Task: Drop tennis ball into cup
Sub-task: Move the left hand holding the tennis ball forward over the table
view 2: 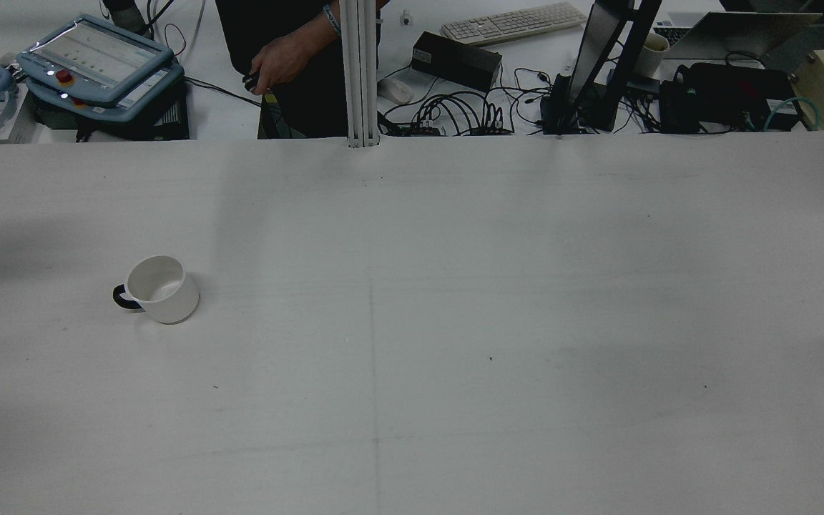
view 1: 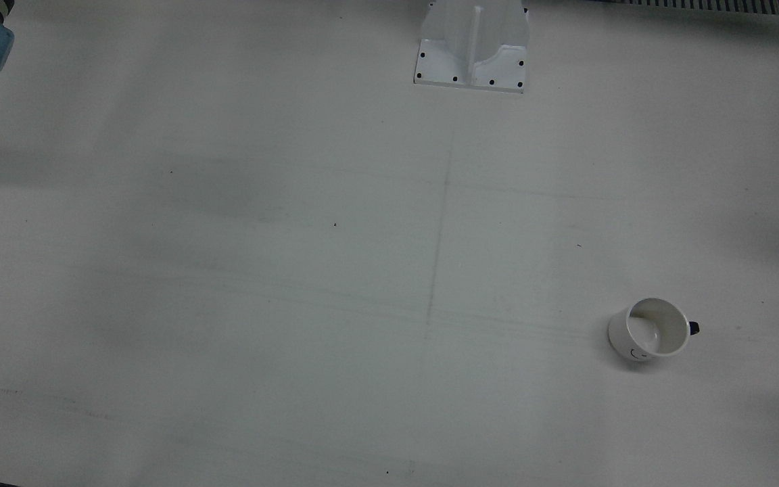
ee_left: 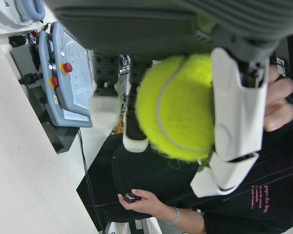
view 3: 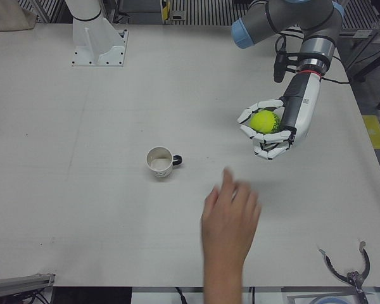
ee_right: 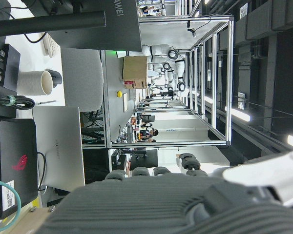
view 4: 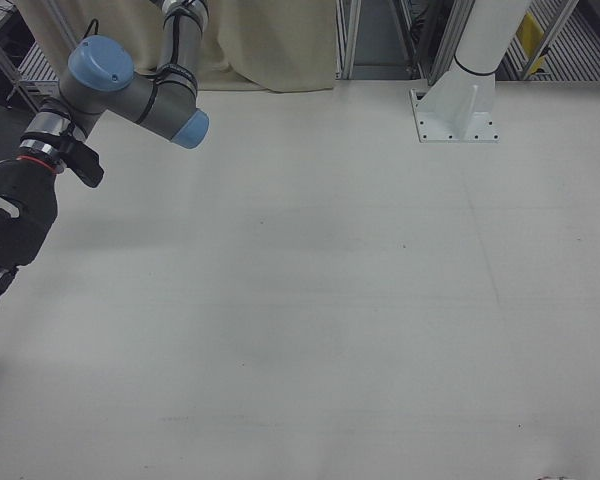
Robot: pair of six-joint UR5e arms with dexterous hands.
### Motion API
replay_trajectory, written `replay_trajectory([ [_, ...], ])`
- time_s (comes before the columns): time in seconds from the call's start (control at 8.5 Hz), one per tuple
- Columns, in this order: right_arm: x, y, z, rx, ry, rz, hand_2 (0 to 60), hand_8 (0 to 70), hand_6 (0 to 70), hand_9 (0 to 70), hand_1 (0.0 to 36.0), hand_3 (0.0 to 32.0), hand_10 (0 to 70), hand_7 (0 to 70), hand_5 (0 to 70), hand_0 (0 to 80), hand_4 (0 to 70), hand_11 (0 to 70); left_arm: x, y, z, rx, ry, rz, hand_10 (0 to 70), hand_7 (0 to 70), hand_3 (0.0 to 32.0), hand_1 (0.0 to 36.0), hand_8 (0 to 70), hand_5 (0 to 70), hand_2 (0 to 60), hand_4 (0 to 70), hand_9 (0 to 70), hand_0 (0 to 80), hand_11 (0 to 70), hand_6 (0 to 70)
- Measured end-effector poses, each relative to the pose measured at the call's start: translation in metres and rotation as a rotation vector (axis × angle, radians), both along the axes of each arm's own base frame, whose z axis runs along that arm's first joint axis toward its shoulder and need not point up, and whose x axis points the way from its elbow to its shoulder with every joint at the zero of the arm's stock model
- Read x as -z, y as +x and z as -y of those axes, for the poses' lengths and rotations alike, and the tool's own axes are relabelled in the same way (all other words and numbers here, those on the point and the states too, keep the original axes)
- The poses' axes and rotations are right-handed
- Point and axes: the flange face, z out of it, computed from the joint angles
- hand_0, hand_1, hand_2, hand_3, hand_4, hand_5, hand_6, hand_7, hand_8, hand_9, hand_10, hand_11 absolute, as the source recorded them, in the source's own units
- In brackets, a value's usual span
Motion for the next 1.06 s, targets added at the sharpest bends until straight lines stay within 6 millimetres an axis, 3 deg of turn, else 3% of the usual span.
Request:
replay_trajectory([
  [0.12, 0.000, 0.000, 0.000, 0.000, 0.000, 0.000, 0.0, 0.0, 0.0, 0.0, 0.0, 0.0, 0.0, 0.0, 0.0, 0.0, 0.0, 0.0, 0.002, 0.001, 0.000, -0.002, 0.005, 0.000, 70.0, 70.0, 0.0, 36.0, 70.0, 24.9, 60.0, 70.0, 70.0, 59.5, 70.0, 36.7],
  [0.71, -0.001, 0.000, 0.000, 0.000, -0.001, 0.001, 0.0, 0.0, 0.0, 0.0, 0.0, 0.0, 0.0, 0.0, 0.0, 0.0, 0.0, 0.0, 0.069, 0.125, 0.014, -0.195, 0.085, -0.023, 70.0, 70.0, 0.0, 36.0, 69.8, 24.5, 60.0, 70.0, 70.0, 62.4, 70.0, 35.5],
  [1.06, -0.001, 0.000, 0.000, 0.000, -0.001, 0.001, 0.0, 0.0, 0.0, 0.0, 0.0, 0.0, 0.0, 0.0, 0.0, 0.0, 0.0, 0.0, 0.077, 0.170, 0.010, -0.237, 0.084, -0.031, 70.0, 70.0, 0.0, 36.0, 70.0, 24.6, 60.0, 70.0, 70.0, 57.0, 70.0, 36.0],
])
